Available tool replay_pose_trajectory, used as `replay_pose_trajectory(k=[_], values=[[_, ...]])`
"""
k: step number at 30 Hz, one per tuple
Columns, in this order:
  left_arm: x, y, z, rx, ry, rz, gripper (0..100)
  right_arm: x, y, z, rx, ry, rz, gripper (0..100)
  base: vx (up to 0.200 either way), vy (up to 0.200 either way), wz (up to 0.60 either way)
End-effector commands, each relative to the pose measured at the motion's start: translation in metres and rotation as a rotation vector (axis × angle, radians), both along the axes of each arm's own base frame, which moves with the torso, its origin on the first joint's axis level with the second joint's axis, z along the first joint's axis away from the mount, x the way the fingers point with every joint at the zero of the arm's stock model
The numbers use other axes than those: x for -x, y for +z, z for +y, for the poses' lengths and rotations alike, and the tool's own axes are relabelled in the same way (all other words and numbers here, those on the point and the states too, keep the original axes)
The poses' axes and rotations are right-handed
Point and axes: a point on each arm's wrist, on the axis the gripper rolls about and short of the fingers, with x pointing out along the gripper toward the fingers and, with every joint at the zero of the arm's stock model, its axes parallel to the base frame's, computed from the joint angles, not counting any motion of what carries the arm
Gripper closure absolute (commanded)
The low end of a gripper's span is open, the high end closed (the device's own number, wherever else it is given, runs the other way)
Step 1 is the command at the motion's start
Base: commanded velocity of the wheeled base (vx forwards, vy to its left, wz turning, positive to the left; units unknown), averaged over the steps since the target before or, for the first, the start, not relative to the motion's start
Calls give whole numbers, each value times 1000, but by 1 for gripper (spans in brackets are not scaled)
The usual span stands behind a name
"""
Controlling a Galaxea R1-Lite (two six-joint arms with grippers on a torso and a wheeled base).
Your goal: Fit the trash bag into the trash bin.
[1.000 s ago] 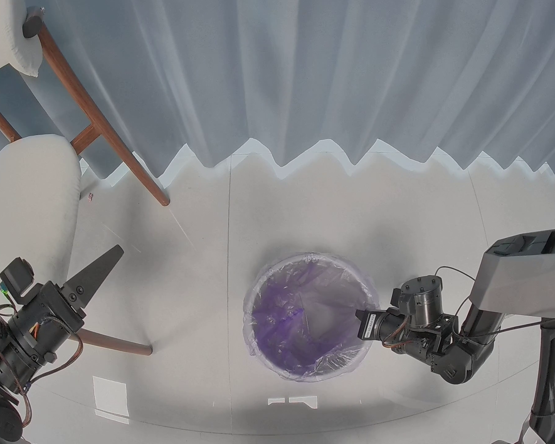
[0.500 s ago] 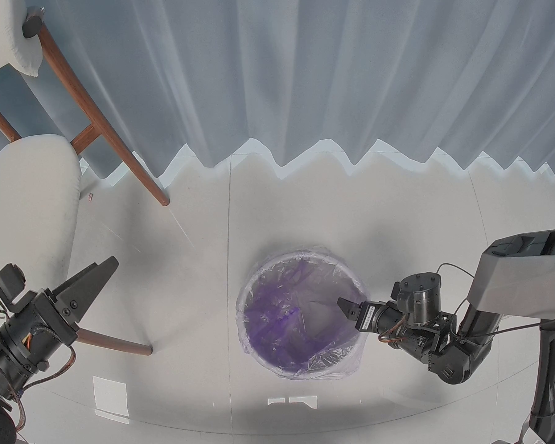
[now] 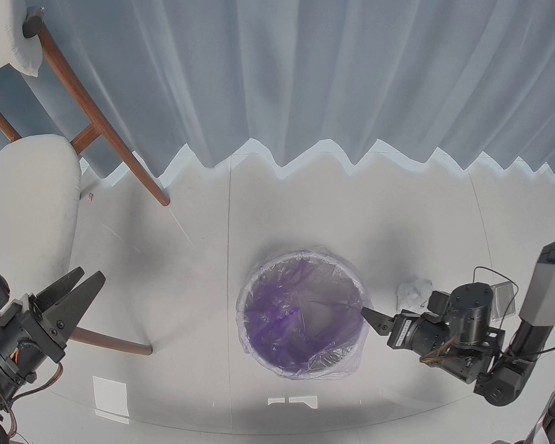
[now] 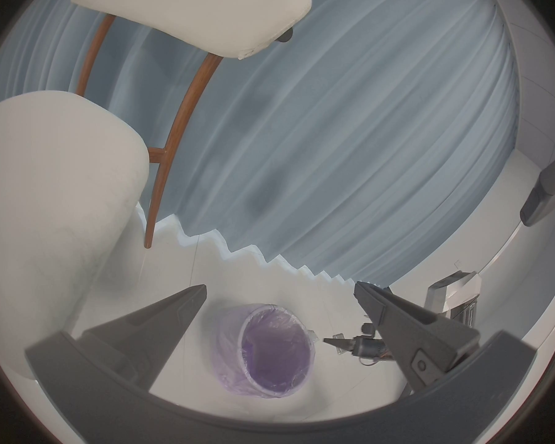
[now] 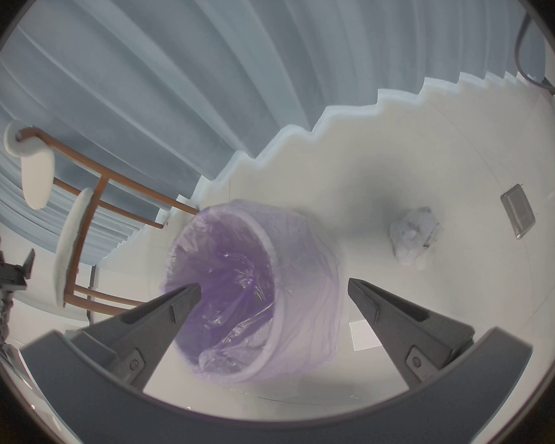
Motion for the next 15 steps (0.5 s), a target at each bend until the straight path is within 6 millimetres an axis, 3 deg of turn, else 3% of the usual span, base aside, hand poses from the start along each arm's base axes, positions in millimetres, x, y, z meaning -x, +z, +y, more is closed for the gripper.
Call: replay_pose_trajectory(k=[1,4,5,6,10,15], values=[[21,3,7,-42,31,-74,0,40,34,-39,-53,-48,-91,0,0,0,0],[25,3,9,-69,38,-98,0,48,42,-53,-61,-88,-117,0,0,0,0],[32,2,10,-78,42,-105,0,54,51,-71,-70,-153,-149,0,0,0,0],[32,2,10,-78,42,-105,0,54,51,-71,-70,-153,-149,0,0,0,0],[49,-3,14,-90,40,-78,0,60,64,-105,-71,-319,-189,0,0,0,0],[61,-4,18,-118,66,-57,0,67,68,-120,-60,-402,-185,0,0,0,0]])
